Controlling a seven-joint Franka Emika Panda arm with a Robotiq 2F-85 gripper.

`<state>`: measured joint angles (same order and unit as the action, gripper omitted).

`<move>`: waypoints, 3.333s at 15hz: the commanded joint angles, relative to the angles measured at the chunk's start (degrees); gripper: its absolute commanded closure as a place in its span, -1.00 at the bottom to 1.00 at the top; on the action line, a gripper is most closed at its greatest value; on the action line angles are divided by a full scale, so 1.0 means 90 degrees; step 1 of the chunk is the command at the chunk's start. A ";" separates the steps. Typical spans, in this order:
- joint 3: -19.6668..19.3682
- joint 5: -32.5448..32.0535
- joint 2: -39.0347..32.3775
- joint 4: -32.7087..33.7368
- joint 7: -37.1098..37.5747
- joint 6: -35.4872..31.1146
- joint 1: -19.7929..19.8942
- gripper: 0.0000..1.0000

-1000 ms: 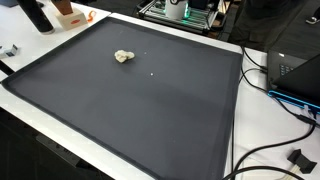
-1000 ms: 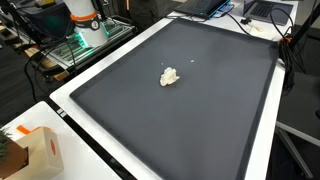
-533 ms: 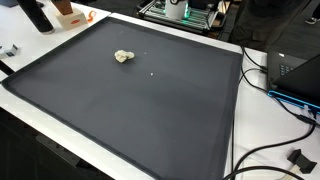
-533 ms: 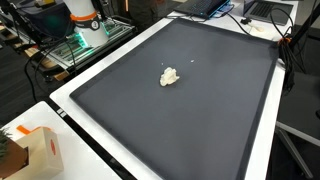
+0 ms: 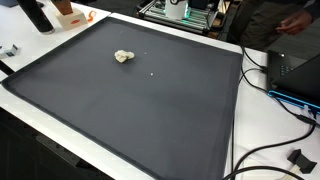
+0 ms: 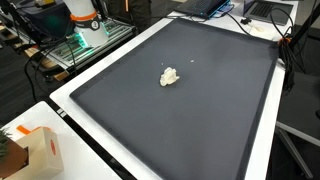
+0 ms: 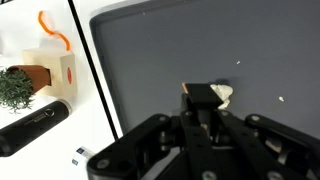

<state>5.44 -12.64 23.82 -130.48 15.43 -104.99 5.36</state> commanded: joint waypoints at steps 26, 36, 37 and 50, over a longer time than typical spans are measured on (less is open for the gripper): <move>-0.0921 0.1935 -0.1355 0.0026 -0.0952 -0.2196 -0.0162 0.94; -0.1194 0.5512 -0.2642 0.0270 -0.1585 -0.2731 -0.0069 0.94; -0.1187 0.5711 -0.2739 0.0301 -0.1554 -0.2753 -0.0046 0.94; -0.1246 0.6793 -0.3514 0.0683 -0.0370 -0.2915 0.0116 0.94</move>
<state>-5.53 46.45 -6.41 -125.33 9.97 -130.28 6.13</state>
